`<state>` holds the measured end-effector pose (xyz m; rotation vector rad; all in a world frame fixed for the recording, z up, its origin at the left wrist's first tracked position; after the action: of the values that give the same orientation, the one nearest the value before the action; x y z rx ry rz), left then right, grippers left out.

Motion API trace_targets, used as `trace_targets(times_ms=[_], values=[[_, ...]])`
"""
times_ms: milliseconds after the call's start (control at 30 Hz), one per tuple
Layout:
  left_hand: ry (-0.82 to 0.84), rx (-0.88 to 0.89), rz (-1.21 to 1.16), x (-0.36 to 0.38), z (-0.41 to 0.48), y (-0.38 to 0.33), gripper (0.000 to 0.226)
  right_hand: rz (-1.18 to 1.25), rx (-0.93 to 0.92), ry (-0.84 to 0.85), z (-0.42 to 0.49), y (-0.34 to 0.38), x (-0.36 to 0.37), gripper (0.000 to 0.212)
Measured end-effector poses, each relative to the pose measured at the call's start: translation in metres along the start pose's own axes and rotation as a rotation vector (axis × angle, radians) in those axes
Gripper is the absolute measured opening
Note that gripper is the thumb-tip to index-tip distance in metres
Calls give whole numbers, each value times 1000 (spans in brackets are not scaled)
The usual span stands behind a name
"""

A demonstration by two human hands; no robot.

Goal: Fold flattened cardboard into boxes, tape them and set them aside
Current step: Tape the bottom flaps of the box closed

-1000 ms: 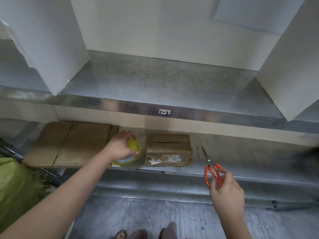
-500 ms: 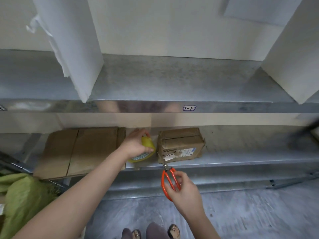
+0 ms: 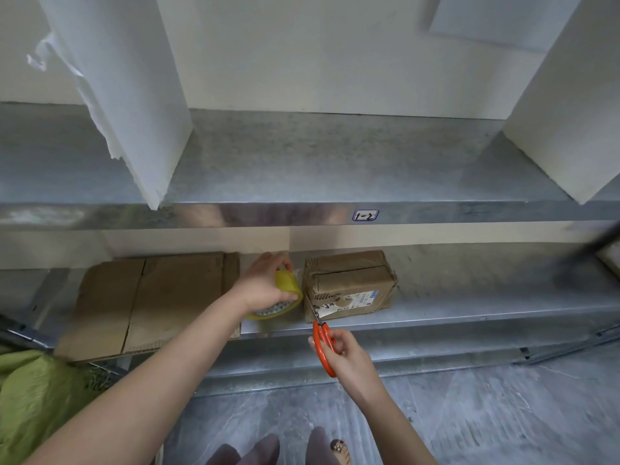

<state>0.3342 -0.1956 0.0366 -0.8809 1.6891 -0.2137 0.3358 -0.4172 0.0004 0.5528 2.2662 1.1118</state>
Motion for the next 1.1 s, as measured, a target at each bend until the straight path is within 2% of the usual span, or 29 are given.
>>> trace_targets(times_ms=[233, 467, 733, 800, 900, 1000, 1100], values=[[9, 17, -16, 0, -2, 0, 48, 45, 1, -15, 13, -3, 1, 30], [0, 12, -22, 2, -4, 3, 48, 26, -31, -32, 22, -10, -2, 18], [7, 11, -13, 2, -5, 6, 47, -100, -34, -66, 26, -8, -7, 13], [2, 11, -15, 1, -5, 8, 47, -220, -25, -81, 26, -6, -9, 17], [3, -1, 5, 1, -4, 10, 47, -407, 13, -80, 27, -3, -10, 36], [4, -10, 11, 1, -3, 12, 47, -481, 12, -74, 30, -4, -7, 50], [5, -11, -1, 1, -2, 13, 46, -550, -11, -103, 30, -3, -6, 53]])
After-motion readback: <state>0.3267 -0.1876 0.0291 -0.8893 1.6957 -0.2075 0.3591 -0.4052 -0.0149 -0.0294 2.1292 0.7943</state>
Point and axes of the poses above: each hand's wrist, its own z-axis towards the middle knuckle, its own x-axis out of the palm, y = z × x, the point moved 7 cm from there along z, towards the middle knuckle, and after that the axes turned 9 degrees about y, right-handed, at the moved point
